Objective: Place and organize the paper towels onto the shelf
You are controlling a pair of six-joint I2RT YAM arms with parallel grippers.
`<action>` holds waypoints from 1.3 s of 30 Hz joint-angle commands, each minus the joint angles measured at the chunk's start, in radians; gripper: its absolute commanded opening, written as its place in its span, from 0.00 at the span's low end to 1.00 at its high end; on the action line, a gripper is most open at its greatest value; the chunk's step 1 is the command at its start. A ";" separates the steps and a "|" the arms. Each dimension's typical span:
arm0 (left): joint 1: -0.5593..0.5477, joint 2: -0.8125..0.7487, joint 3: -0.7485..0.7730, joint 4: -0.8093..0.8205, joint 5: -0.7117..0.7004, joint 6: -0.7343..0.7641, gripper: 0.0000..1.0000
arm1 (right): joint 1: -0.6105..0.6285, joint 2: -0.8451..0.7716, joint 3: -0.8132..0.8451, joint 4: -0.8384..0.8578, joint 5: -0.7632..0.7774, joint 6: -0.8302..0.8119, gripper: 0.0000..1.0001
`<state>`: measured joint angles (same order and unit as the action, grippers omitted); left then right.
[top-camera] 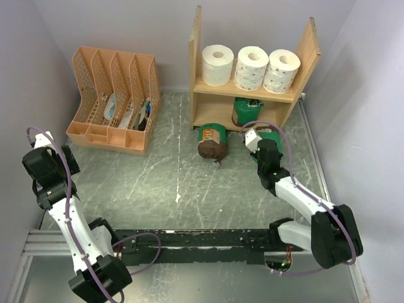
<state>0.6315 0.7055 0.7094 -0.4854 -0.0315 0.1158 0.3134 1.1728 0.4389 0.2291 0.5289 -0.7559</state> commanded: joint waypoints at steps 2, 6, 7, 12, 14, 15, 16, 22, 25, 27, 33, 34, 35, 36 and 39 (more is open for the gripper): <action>0.012 -0.001 0.016 -0.001 0.020 0.004 0.90 | -0.006 -0.084 0.255 -0.382 -0.075 0.199 0.00; 0.011 -0.004 0.015 0.001 0.022 0.005 0.90 | -0.006 -0.056 0.492 -0.751 -0.287 0.351 0.00; 0.011 -0.003 0.015 0.001 0.021 0.005 0.90 | -0.005 -0.047 0.532 -0.813 -0.320 0.377 0.00; 0.012 -0.008 0.015 0.001 0.023 0.005 0.90 | -0.005 -0.039 0.651 -0.976 -0.460 0.472 0.00; 0.011 -0.011 0.014 0.001 0.023 0.005 0.90 | -0.004 -0.003 0.709 -1.058 -0.503 0.513 0.00; 0.012 -0.011 0.013 0.001 0.023 0.005 0.90 | -0.005 0.030 0.742 -1.116 -0.531 0.517 0.00; 0.012 -0.011 0.014 0.001 0.023 0.004 0.90 | -0.004 0.065 0.778 -1.177 -0.555 0.520 0.00; 0.012 -0.014 0.014 0.001 0.022 0.005 0.90 | -0.005 0.113 0.872 -1.249 -0.604 0.623 0.00; 0.011 -0.014 0.014 0.001 0.022 0.005 0.90 | -0.005 0.109 0.932 -1.241 -0.553 0.737 0.00; 0.011 -0.015 0.013 0.001 0.024 0.005 0.90 | -0.004 0.106 0.963 -1.250 -0.573 0.756 0.00; 0.012 -0.015 0.014 0.001 0.022 0.004 0.90 | -0.006 0.105 0.993 -1.223 -0.640 0.842 0.00; 0.011 -0.016 0.013 0.001 0.024 0.004 0.90 | -0.005 0.103 0.995 -1.216 -0.645 0.858 0.00; 0.010 -0.015 0.013 0.001 0.024 0.004 0.90 | -0.006 0.097 0.995 -1.212 -0.652 0.874 0.00; 0.011 -0.014 0.014 0.001 0.022 0.004 0.90 | -0.006 0.089 0.991 -1.208 -0.665 0.886 0.00; 0.011 -0.014 0.015 0.000 0.022 0.003 0.90 | -0.007 0.081 0.984 -1.229 -0.671 0.978 0.00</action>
<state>0.6315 0.7036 0.7094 -0.4854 -0.0311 0.1158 0.3096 1.2861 1.4082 -1.0157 -0.1024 0.0895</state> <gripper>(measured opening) 0.900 0.150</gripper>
